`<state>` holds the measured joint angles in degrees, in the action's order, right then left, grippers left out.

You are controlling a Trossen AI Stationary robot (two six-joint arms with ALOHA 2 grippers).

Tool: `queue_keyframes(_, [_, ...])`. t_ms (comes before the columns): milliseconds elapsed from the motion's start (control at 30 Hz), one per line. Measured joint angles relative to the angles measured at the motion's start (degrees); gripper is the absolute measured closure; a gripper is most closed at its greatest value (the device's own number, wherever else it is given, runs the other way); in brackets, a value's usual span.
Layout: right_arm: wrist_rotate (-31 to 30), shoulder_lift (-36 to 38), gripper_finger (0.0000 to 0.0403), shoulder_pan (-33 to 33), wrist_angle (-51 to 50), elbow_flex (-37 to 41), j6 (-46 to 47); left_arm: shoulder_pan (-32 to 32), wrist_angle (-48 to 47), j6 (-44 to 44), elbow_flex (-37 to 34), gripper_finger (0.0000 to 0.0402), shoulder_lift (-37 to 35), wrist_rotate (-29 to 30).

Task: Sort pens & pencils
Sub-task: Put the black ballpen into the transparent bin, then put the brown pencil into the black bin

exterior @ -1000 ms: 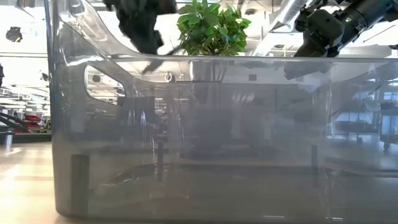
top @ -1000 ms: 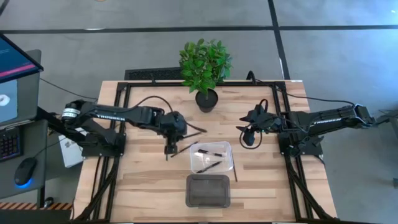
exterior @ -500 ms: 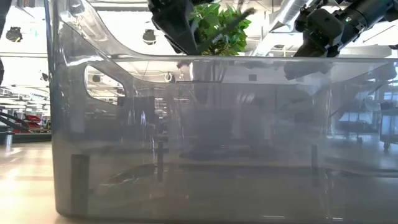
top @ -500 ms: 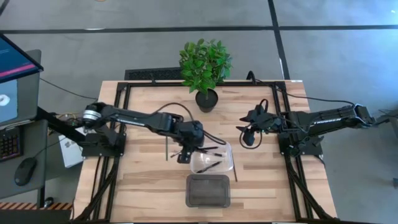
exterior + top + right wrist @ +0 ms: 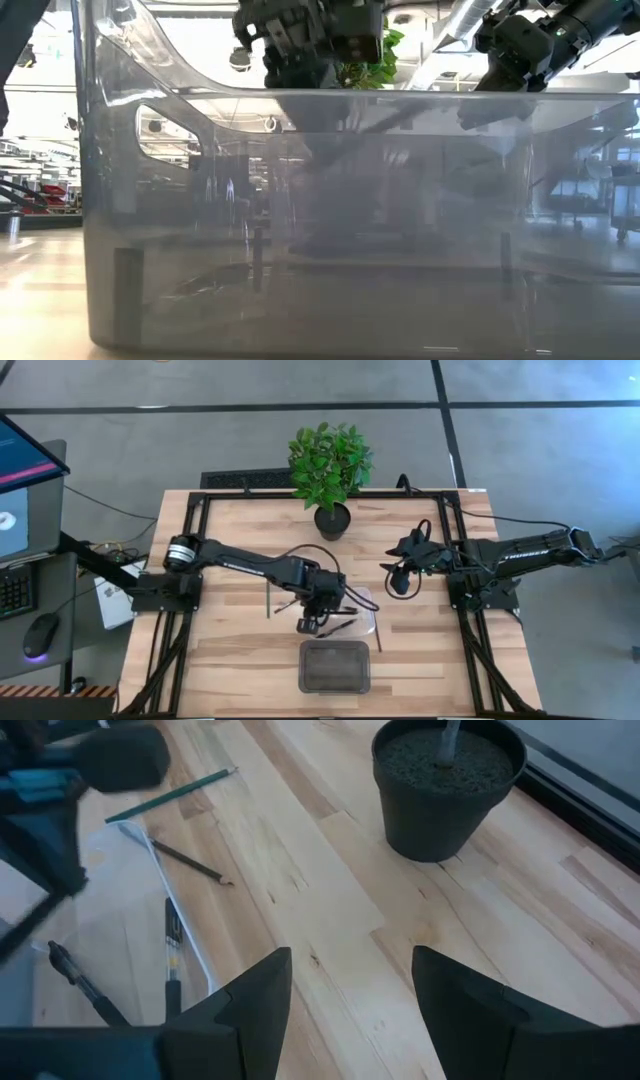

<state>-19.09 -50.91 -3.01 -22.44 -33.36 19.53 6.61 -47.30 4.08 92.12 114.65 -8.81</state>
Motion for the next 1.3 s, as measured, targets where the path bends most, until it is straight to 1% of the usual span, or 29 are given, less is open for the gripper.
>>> queue_keyframes(167, [0.0,0.0,0.0174,0.0,-0.2,0.0,0.0,0.0,-0.4,-0.3,0.0,0.0384,1.8,-0.2])
queue_keyframes(267, [0.0,0.0,0.0175,0.0,-0.2,0.0,0.0,0.0,-0.3,-2.0,0.0,0.0382,1.8,-0.4])
queue_keyframes(500, [0.0,0.0,0.0175,0.0,-0.4,0.0,0.0,0.0,-0.1,-2.7,-0.2,0.0354,1.7,-0.4])
queue_keyframes(767, [0.0,0.0,0.0174,0.0,-0.5,0.0,0.0,0.0,0.0,-0.8,-0.2,0.0332,1.7,0.1])
queue_keyframes(833, [0.0,0.0,0.0174,0.0,-0.5,0.0,0.0,0.0,0.4,-1.0,-0.2,0.0329,1.7,0.8])
queue_keyframes(933, [0.3,0.0,0.0175,0.0,-0.5,0.0,0.4,0.0,0.2,-1.4,-0.2,0.0327,1.4,3.4])
queue_keyframes(1067, [4.1,0.0,0.0175,0.0,-0.5,0.0,5.1,0.0,-1.8,0.1,-0.2,0.0327,-1.6,6.3])
queue_keyframes(1200, [10.5,0.0,0.0174,0.0,-0.8,0.0,10.7,0.2,-2.1,1.2,-0.4,0.0327,-6.3,9.4])
queue_keyframes(1300, [13.3,0.0,0.0175,-0.2,-1.1,0.0,14.0,0.6,-1.2,1.9,-2.3,0.0327,-11.7,14.2])
